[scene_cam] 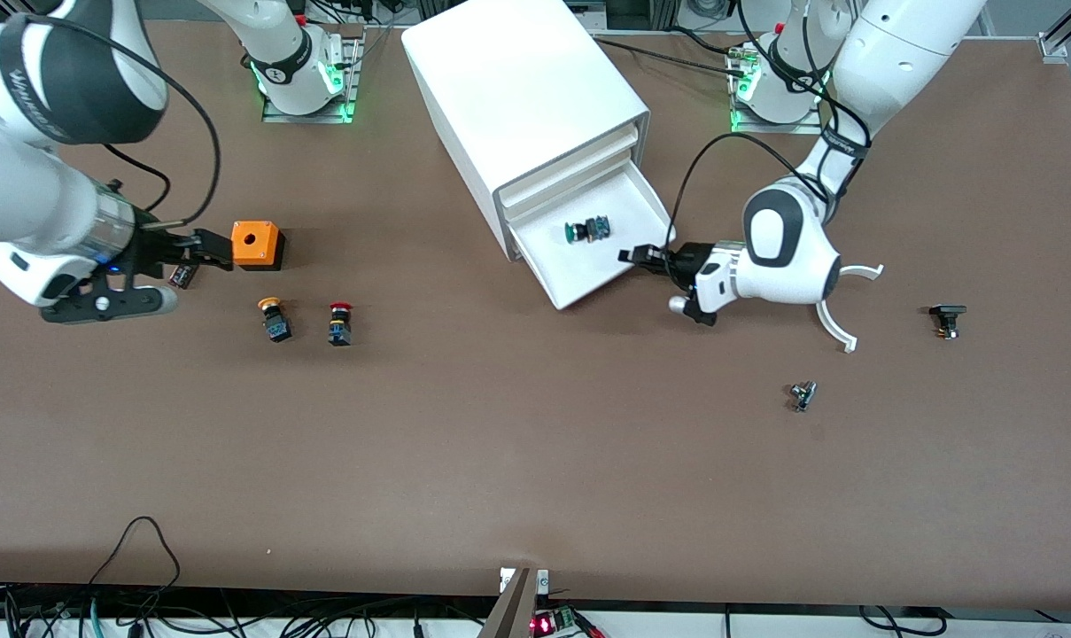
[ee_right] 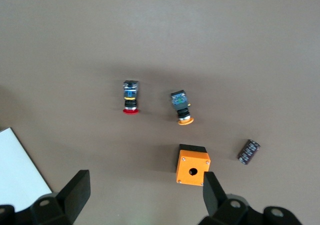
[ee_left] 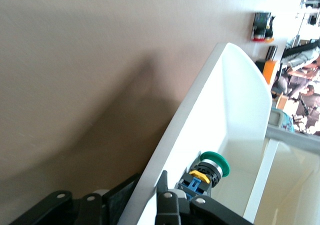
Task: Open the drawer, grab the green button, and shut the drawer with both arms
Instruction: 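Withdraw the left gripper while the right gripper reaches into the drawer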
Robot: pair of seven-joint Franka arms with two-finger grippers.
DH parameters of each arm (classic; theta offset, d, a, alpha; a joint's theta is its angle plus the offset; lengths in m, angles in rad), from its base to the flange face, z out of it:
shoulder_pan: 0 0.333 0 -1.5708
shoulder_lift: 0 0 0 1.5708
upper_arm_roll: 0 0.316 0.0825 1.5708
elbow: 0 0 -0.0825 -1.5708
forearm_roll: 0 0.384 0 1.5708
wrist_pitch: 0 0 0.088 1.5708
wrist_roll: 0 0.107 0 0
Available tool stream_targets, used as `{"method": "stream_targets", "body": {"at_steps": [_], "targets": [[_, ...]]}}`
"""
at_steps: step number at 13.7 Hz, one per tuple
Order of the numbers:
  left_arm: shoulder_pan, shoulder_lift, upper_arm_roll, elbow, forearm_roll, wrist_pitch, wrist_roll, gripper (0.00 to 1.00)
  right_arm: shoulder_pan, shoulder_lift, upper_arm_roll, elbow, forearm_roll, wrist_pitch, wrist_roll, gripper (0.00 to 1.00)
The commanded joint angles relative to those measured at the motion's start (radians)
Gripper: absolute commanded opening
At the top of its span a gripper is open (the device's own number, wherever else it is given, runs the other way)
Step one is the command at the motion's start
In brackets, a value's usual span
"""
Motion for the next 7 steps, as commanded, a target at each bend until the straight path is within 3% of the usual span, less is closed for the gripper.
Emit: {"method": "stream_targets", "body": {"at_steps": [1,2,5,7], "targets": [[-0.006,0.009,0.024,0.027,-0.009,0.094,-0.058,0.40,0.042,0.023,-0.001,0.000,0.017,0.025,-0.002,1.00],[0.000,0.005,0.024,0.023,-0.010,0.091,-0.046,0.96,0.068,0.029,-0.001,0.000,0.017,0.036,-0.008,1.00],[0.015,-0.036,0.026,0.023,-0.009,0.097,-0.050,1.00,0.199,0.068,-0.001,0.024,0.012,0.063,-0.010,1.00],[0.064,-0.117,0.044,0.015,-0.007,0.119,-0.055,1.00,0.252,0.117,0.011,0.075,0.015,0.088,-0.014,1.00]]}}
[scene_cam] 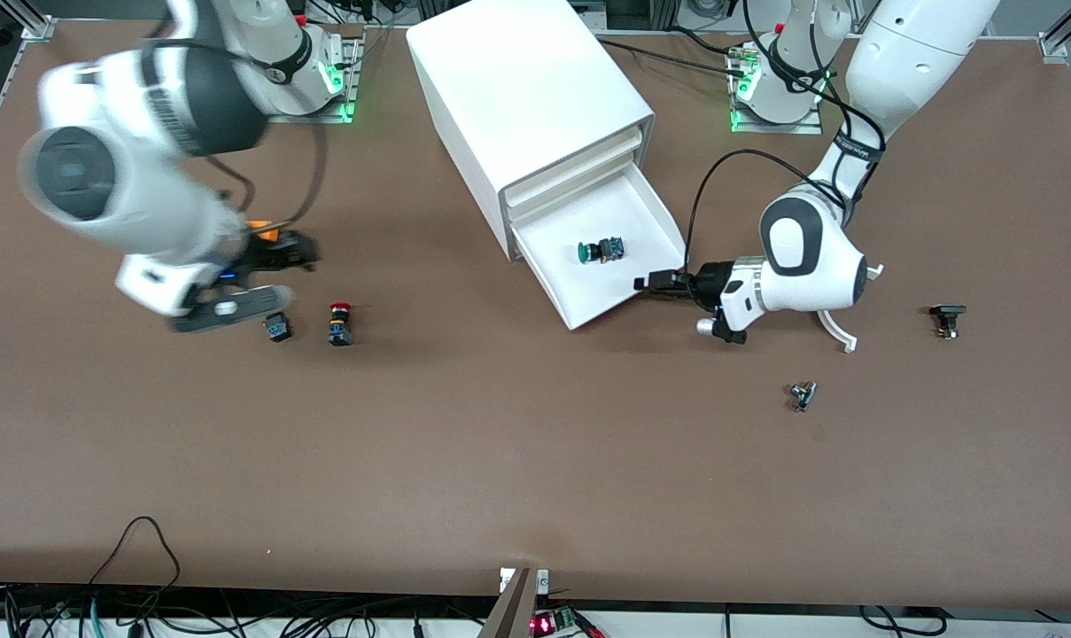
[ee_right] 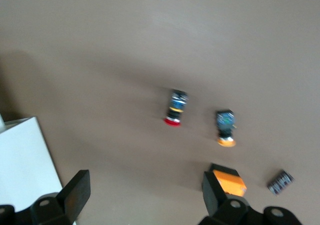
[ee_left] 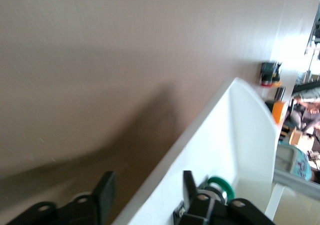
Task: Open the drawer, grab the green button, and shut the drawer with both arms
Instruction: 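Withdraw the left gripper while the right gripper reaches into the drawer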
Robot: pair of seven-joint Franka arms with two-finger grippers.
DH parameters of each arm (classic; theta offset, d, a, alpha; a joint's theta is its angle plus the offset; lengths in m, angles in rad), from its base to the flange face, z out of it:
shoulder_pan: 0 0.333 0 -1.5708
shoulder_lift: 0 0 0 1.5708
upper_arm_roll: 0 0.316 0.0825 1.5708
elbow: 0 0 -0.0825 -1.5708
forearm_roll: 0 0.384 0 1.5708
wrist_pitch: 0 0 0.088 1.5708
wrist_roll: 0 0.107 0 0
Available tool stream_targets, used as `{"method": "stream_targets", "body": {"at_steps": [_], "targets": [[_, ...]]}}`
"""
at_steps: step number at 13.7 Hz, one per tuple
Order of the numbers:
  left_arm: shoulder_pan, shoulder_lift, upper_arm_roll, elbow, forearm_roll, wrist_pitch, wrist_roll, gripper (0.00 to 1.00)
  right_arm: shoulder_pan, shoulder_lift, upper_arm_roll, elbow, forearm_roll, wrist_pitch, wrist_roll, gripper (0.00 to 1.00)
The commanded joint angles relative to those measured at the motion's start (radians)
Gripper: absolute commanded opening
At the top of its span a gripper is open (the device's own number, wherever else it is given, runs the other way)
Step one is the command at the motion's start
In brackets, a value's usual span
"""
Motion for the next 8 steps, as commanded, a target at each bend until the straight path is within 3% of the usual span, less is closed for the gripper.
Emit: {"method": "stream_targets", "body": {"at_steps": [1,4,5,8], "targets": [[0.072,-0.142,0.027,-0.018,-0.007,0.015,-0.026,1.00,0.054,0.080,0.029,0.093,0.009,0.031,-0.035,1.00],[0.146,-0.266,0.037,-0.032,0.009,0.025,-0.029,1.00,0.054,0.184,0.154,0.196,0.020,0.091,-0.183,1.00],[0.175,-0.314,0.037,-0.038,0.092,0.023,-0.028,1.00,0.057,0.218,0.200,0.233,0.028,0.091,-0.225,1.00],[0.206,-0.470,0.057,-0.002,0.504,-0.050,-0.034,1.00,0.096,0.328,0.326,0.346,0.019,0.106,-0.367,1.00]]}}
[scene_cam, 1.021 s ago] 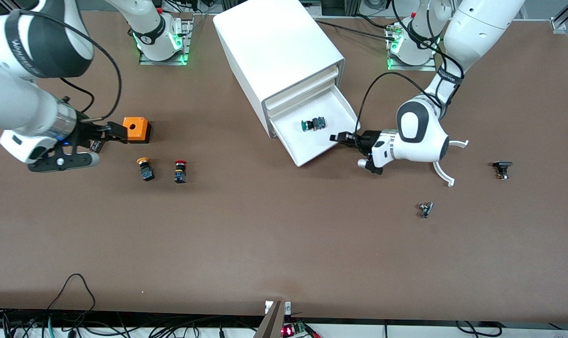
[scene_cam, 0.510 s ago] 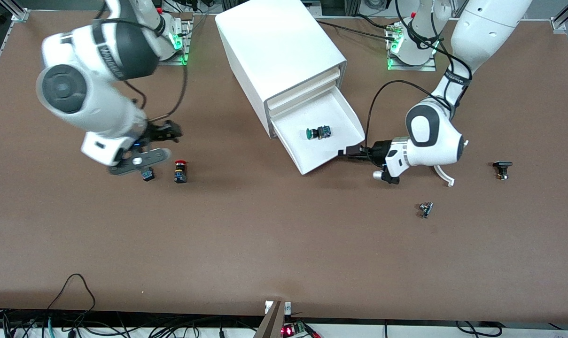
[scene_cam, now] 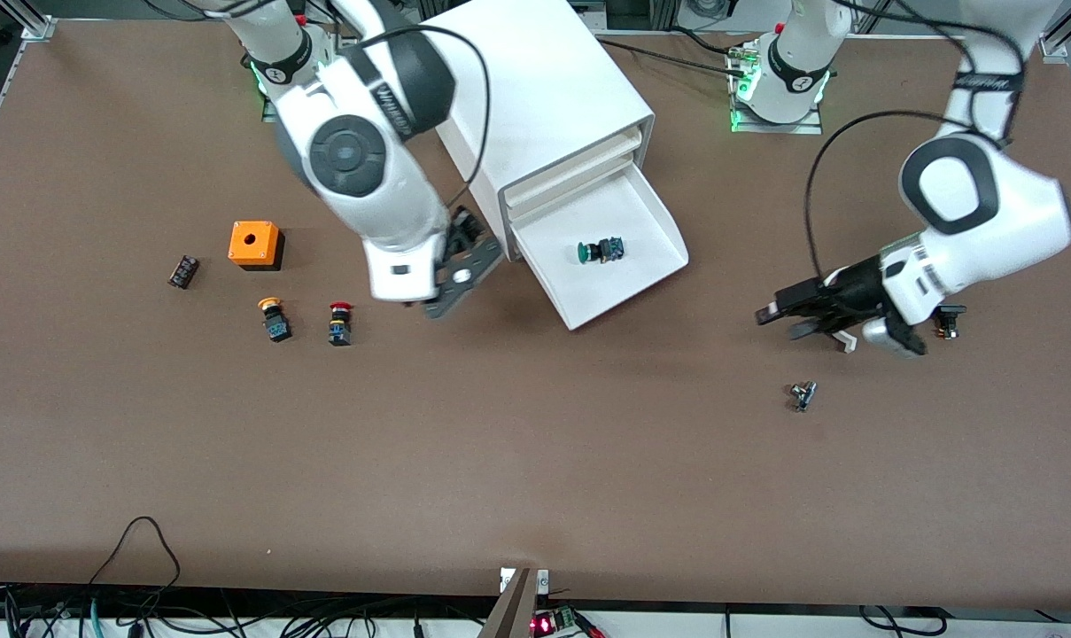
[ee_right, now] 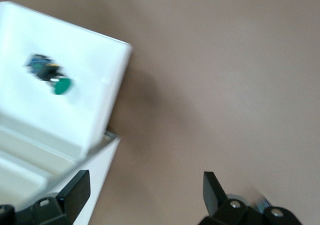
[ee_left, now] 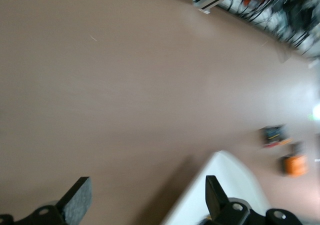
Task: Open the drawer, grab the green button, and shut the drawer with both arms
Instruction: 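Withdraw the left gripper while the right gripper reaches into the drawer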
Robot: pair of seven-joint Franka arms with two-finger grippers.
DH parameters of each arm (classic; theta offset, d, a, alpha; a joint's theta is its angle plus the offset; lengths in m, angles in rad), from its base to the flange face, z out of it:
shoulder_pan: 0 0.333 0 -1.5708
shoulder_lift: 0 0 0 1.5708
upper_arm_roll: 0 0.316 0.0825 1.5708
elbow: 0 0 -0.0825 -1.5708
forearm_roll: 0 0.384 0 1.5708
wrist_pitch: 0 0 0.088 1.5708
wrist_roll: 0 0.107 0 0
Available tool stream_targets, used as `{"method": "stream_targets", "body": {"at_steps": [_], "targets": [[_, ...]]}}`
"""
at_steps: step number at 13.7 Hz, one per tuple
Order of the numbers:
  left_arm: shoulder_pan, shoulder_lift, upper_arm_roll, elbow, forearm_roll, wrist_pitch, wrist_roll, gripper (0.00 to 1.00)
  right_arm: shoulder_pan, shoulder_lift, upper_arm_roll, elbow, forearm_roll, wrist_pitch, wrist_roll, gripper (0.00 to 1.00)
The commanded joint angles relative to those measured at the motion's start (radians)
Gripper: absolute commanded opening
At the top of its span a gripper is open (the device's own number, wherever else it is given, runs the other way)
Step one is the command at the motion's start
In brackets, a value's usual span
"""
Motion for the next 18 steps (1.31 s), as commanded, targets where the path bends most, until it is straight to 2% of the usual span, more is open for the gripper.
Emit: {"method": "stream_targets", "body": {"at_steps": [1,2,4,5,7,13,18], "targets": [[0.012,-0.151,0.041,0.050,0.268,-0.161,-0.036,1.00,0.057,0.124,0.064,0.160,0.002,-0.011,-0.114,1.00],[0.011,-0.154,0.062,0.138,0.360,-0.291,-0.109,1.00,0.084,0.154,0.064,0.196,0.000,0.000,-0.145,1.00],[0.004,-0.154,0.056,0.277,0.601,-0.459,-0.293,1.00,0.124,0.188,0.064,0.208,0.002,0.071,-0.214,1.00],[-0.003,-0.160,0.050,0.323,0.664,-0.533,-0.365,1.00,0.141,0.205,0.062,0.207,0.000,0.099,-0.242,1.00],[-0.011,-0.159,0.049,0.383,0.711,-0.653,-0.410,1.00,0.169,0.230,0.061,0.207,0.000,0.139,-0.298,1.00],[-0.011,-0.159,0.059,0.415,0.751,-0.662,-0.412,1.00,0.261,0.319,0.010,0.207,-0.065,0.179,-0.358,1.00],[-0.012,-0.148,0.059,0.418,0.749,-0.661,-0.428,1.00,0.319,0.362,-0.019,0.207,-0.082,0.289,-0.355,1.00]]}}
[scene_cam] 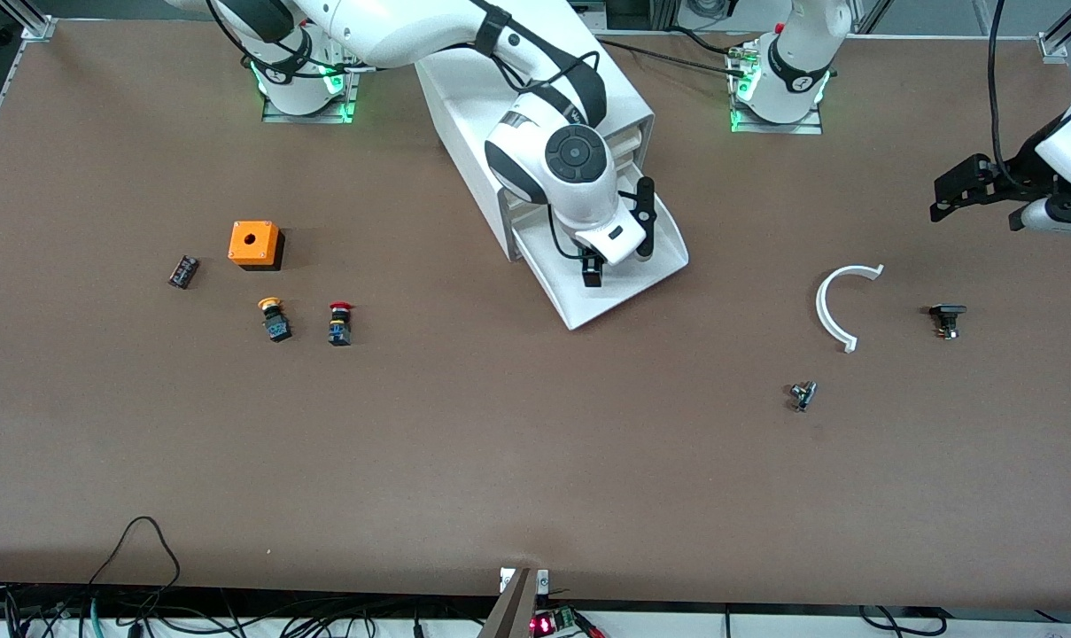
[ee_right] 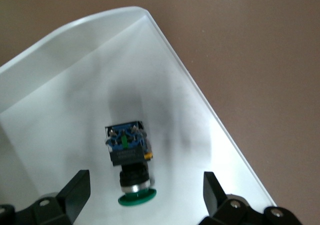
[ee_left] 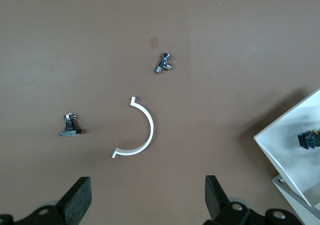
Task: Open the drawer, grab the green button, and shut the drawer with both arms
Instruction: 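Withdraw the left gripper while the right gripper reaches into the drawer, then grasp the blue push button inside the drawer with the right gripper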
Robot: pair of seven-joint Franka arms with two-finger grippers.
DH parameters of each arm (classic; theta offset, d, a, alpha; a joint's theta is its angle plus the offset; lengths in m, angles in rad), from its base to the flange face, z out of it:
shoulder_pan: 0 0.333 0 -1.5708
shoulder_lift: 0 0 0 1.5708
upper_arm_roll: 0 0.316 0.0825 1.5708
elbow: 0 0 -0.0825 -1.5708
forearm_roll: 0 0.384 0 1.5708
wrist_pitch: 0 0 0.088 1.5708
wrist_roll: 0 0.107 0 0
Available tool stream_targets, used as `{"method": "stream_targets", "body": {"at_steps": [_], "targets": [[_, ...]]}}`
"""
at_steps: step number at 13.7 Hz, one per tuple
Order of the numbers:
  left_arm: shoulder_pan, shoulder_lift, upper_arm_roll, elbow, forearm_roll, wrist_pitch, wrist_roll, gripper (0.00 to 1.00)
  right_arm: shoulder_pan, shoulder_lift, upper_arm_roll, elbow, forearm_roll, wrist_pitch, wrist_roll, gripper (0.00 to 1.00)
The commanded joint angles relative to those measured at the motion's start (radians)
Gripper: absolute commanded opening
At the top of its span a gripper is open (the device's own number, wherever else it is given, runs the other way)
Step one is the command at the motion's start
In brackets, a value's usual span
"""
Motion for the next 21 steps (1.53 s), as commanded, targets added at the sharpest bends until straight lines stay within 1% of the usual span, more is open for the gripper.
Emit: {"method": "stream_targets", "body": {"at_steps": [1,4,6,10,11,13,15,16,17,19,21], "targets": [[-0.007,0.024,-0.001,0.042,0.032,-0.026,-0.024,1.00,0.044,0.034,-0.042,0.042,-0.015,0.029,-0.019,1.00],[-0.006,0.024,-0.001,0.042,0.030,-0.026,-0.024,1.00,0.079,0.045,-0.076,0.039,-0.023,0.024,-0.027,1.00],[-0.006,0.024,-0.001,0.045,0.023,-0.026,-0.022,1.00,0.084,0.056,-0.076,0.038,-0.041,0.020,-0.025,1.00],[-0.009,0.025,-0.002,0.059,0.023,-0.026,-0.024,1.00,0.101,0.062,-0.076,0.039,-0.041,0.025,-0.025,1.00],[-0.007,0.025,-0.002,0.059,0.023,-0.027,-0.022,1.00,0.110,0.062,-0.078,0.039,-0.043,0.018,-0.024,0.99],[-0.006,0.025,-0.002,0.059,0.021,-0.030,-0.022,1.00,0.119,0.062,-0.079,0.038,-0.044,0.015,-0.022,0.91],[-0.006,0.027,-0.002,0.060,0.021,-0.030,-0.022,1.00,0.133,0.067,-0.096,0.035,-0.044,0.015,-0.022,0.89],[-0.007,0.027,-0.002,0.060,0.021,-0.029,-0.022,1.00,0.133,0.068,-0.099,0.035,-0.046,0.015,-0.022,0.86],[-0.007,0.027,-0.002,0.060,0.021,-0.029,-0.022,1.00,0.135,0.068,-0.107,0.035,-0.047,0.015,-0.022,0.79],[-0.007,0.028,-0.002,0.060,0.021,-0.029,-0.022,1.00,0.135,0.068,-0.110,0.035,-0.067,0.015,-0.024,0.60],[-0.007,0.028,-0.002,0.060,0.021,-0.029,-0.022,1.00,0.135,0.068,-0.110,0.035,-0.084,0.015,-0.024,0.45]]}}
